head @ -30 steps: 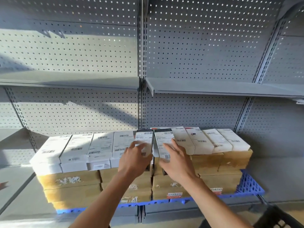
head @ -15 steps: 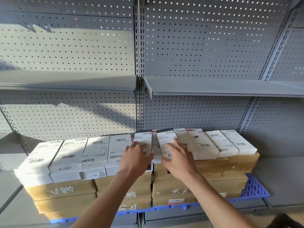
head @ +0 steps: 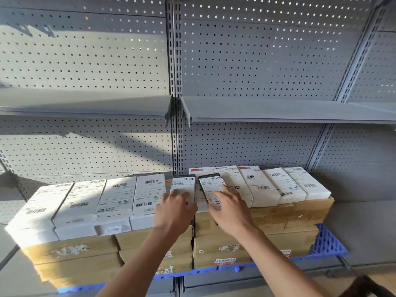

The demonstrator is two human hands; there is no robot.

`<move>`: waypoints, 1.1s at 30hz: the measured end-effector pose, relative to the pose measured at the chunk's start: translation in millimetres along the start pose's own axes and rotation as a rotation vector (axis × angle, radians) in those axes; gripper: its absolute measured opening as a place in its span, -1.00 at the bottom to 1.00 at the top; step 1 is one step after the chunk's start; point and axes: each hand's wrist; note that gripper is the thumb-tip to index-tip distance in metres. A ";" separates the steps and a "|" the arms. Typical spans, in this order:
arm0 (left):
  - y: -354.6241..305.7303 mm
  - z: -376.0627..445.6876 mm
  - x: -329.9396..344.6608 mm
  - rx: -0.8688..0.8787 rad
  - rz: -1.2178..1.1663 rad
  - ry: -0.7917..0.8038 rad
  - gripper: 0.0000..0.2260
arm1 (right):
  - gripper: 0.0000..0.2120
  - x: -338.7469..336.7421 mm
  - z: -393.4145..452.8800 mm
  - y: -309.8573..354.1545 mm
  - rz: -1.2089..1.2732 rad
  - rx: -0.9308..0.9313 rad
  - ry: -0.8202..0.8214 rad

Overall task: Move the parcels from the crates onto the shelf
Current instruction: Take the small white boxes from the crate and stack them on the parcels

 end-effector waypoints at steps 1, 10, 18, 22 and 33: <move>-0.6 0.3 0.6 0.002 0.000 -0.001 -0.70 | -0.46 -0.2 -0.5 -0.1 -0.009 -0.006 -0.001; -2.4 2.2 6.9 -0.010 -0.009 0.006 -0.71 | -0.37 9.3 -2.6 -10.8 -0.020 -0.052 0.032; 3.8 3.5 15.5 -0.002 -0.050 -0.040 -0.74 | -0.23 9.2 -3.6 -17.5 -0.047 -0.120 0.088; 3.0 2.2 13.9 0.006 -0.056 -0.046 -0.77 | -0.03 10.7 -0.3 -22.4 -0.105 -0.144 0.145; 3.8 2.7 14.9 0.001 0.008 -0.011 -0.71 | -0.03 11.1 -1.9 -16.7 -0.135 -0.129 0.139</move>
Point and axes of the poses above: each hand's wrist, its own z-axis towards the middle knuckle, its own x-axis out of the palm, y = z × x, and after that the axes turned 8 degrees about x, right-handed
